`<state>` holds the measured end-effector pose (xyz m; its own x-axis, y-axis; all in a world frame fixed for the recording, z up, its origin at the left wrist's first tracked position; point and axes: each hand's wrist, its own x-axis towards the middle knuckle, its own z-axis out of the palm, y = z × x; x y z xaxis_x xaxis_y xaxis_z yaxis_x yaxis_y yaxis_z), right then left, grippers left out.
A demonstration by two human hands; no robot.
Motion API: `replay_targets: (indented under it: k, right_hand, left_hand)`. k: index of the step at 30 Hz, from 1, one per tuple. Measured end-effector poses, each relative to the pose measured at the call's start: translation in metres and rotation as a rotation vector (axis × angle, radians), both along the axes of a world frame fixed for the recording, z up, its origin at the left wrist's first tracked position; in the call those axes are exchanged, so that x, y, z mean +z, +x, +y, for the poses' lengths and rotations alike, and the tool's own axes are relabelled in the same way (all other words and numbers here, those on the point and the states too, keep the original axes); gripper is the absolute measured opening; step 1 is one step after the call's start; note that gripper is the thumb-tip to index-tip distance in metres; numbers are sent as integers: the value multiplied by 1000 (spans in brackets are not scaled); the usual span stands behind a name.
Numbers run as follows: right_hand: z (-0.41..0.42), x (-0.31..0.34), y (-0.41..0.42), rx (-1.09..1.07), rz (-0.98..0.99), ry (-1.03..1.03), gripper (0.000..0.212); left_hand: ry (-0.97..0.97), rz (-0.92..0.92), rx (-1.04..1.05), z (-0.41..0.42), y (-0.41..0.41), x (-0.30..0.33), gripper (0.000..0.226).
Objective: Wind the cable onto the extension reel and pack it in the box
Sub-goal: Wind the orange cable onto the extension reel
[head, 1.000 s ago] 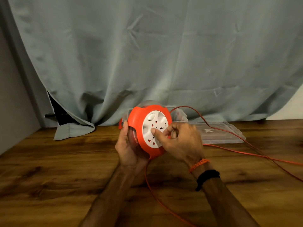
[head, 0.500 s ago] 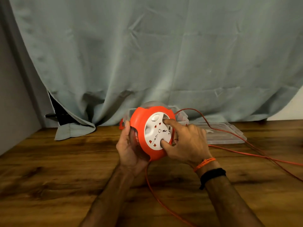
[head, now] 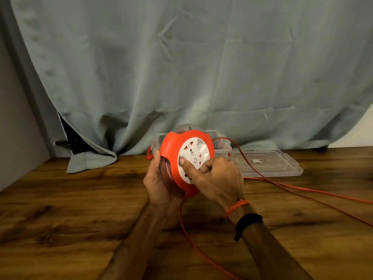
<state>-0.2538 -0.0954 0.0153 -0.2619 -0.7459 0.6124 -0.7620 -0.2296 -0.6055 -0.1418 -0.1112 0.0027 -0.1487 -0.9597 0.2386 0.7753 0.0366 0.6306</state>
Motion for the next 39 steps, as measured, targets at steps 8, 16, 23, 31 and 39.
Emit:
replay_targets:
  k: [8,16,23,31,39]
  right_hand:
    - [4,12,-32,169,339,-131,47]
    - [-1,4,-31,84,498,-149,64]
    - [3,-2,-17,-79,301,-153,61]
    - [8,7,5,-60,-114,66,69]
    - [3,9,-10,21,-2,-49,63]
  left_hand:
    - [-32,47,-79,0,4,4,64]
    - [-14,62,-111,-5,5,-2,74]
    - [-29,43,-50,-5,2,-4,70]
    - [-38,10,16,-5,-2,-5,64]
    - [-3,17,-28,-2,2,-1,66]
